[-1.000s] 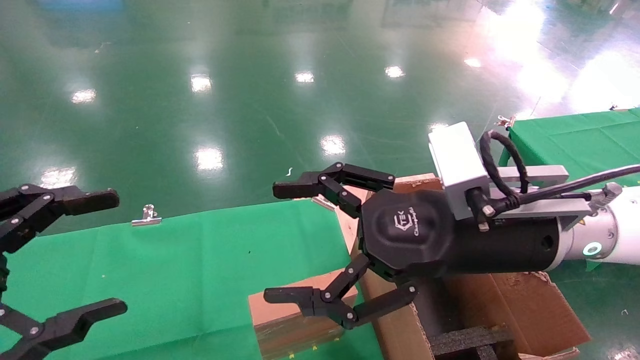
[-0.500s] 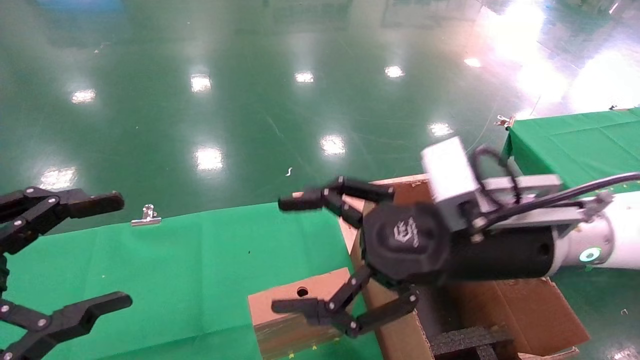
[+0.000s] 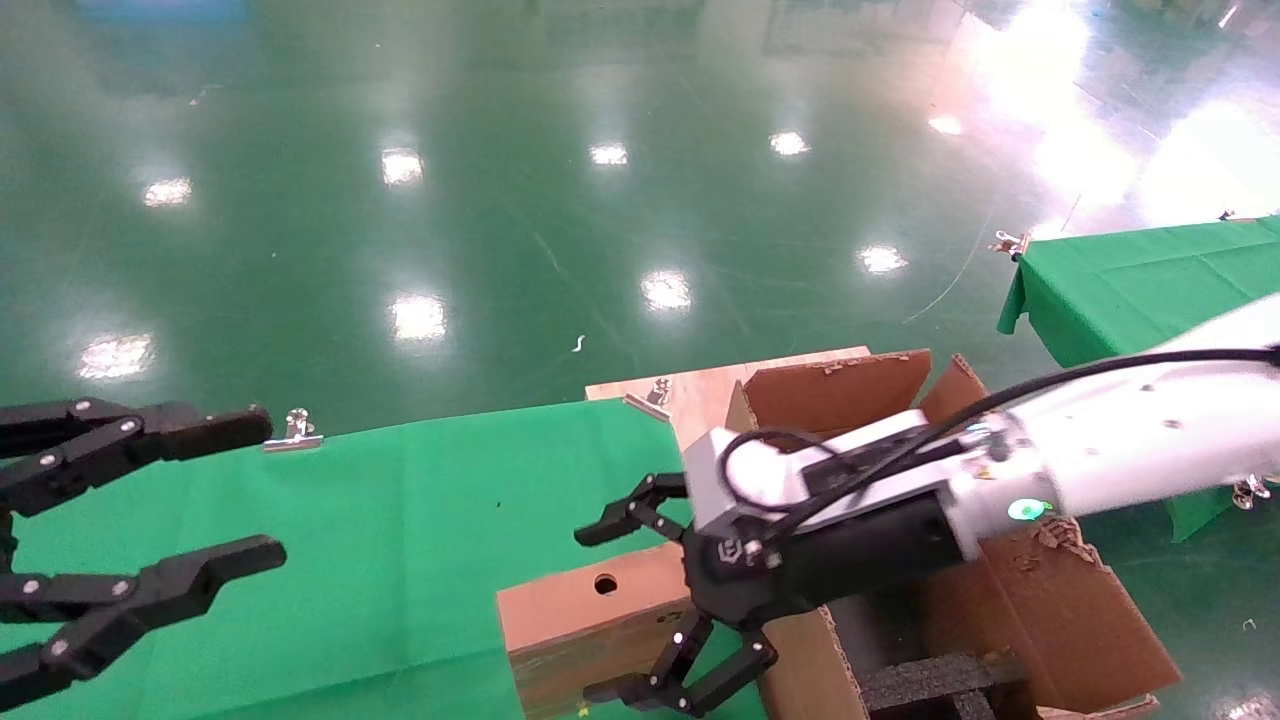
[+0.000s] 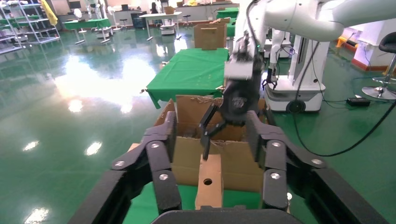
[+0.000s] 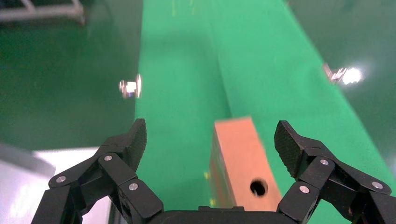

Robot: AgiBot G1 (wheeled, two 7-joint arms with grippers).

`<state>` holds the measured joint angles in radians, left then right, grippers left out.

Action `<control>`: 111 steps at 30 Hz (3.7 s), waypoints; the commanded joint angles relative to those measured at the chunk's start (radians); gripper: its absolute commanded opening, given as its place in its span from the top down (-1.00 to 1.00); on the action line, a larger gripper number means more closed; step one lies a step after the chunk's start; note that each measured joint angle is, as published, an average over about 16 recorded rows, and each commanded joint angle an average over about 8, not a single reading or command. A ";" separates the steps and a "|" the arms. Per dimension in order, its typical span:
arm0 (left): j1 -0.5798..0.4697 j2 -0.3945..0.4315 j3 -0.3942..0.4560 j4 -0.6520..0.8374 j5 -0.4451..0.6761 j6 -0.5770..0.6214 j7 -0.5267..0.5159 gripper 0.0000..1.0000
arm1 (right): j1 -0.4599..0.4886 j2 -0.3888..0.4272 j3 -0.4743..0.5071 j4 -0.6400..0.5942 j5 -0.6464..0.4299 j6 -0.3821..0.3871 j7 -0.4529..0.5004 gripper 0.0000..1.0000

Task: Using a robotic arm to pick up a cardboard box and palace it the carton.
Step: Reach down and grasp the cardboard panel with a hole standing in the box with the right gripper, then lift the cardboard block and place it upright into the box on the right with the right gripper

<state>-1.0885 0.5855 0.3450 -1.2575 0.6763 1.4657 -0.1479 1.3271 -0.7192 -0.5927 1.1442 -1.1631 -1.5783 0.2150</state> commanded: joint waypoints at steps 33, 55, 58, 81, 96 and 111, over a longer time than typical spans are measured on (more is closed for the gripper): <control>0.000 0.000 0.000 0.000 0.000 0.000 0.000 -1.00 | 0.336 -0.331 -0.428 -0.263 -0.411 0.004 -0.208 0.42; 0.000 0.000 0.000 0.000 0.000 0.000 0.000 -1.00 | 0.332 -0.326 -0.421 -0.257 -0.406 0.004 -0.208 1.00; 0.000 0.000 0.000 0.000 0.000 0.000 0.000 -1.00 | 0.331 -0.325 -0.420 -0.257 -0.404 0.004 -0.208 1.00; 0.000 0.000 0.000 0.000 -0.001 0.000 0.000 -1.00 | 0.490 -0.288 -0.393 -0.344 -0.330 0.000 -0.205 1.00; 0.000 0.000 0.000 0.001 -0.001 0.000 0.000 -1.00 | 0.817 -0.181 -0.564 -0.445 -0.168 -0.023 -0.263 1.00; 0.000 0.000 0.001 0.001 -0.001 0.000 0.000 -1.00 | 0.949 0.036 -0.831 -0.455 -0.049 -0.020 -0.275 1.00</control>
<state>-1.0884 0.5852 0.3456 -1.2570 0.6756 1.4653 -0.1474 2.2738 -0.6852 -1.4233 0.6881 -1.2166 -1.5976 -0.0609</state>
